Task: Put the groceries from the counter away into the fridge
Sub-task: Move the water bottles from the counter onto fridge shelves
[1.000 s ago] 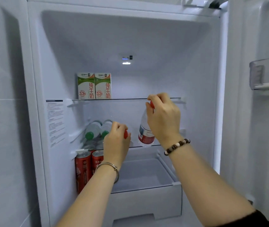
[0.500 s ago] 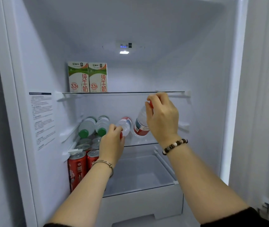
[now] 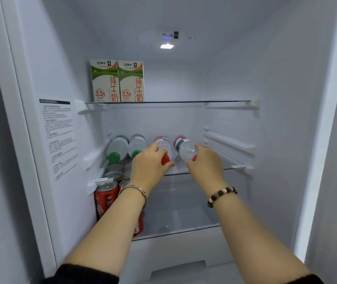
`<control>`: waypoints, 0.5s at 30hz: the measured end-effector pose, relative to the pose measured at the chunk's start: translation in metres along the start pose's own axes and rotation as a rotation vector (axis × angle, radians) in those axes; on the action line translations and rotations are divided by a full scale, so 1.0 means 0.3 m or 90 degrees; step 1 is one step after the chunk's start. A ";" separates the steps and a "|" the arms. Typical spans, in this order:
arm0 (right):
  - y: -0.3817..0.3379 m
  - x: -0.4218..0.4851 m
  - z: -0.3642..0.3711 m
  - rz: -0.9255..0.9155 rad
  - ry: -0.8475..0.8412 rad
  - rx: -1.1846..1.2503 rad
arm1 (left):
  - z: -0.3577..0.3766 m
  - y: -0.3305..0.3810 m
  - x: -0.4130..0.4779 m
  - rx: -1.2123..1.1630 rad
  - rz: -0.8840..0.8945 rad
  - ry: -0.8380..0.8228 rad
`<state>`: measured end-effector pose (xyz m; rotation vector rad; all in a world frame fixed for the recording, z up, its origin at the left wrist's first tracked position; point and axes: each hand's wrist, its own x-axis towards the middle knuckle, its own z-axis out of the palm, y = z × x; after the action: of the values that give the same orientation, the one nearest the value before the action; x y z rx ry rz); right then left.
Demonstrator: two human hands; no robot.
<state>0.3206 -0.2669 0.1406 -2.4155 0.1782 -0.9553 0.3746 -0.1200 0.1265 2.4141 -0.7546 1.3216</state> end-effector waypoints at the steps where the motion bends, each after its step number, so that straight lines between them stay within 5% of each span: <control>1: -0.002 0.010 0.006 -0.002 0.003 -0.021 | -0.002 -0.008 0.005 0.012 0.005 0.011; 6: -0.002 0.055 0.046 0.024 -0.023 0.003 | 0.018 -0.039 0.007 0.015 -0.006 0.021; 15: -0.015 0.108 0.115 0.072 -0.097 0.115 | 0.015 -0.031 0.018 0.012 -0.072 -0.139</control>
<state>0.3673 -0.2582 0.1413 -2.2742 0.1639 -0.7017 0.3854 -0.1161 0.1285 2.6030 -0.6484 1.0402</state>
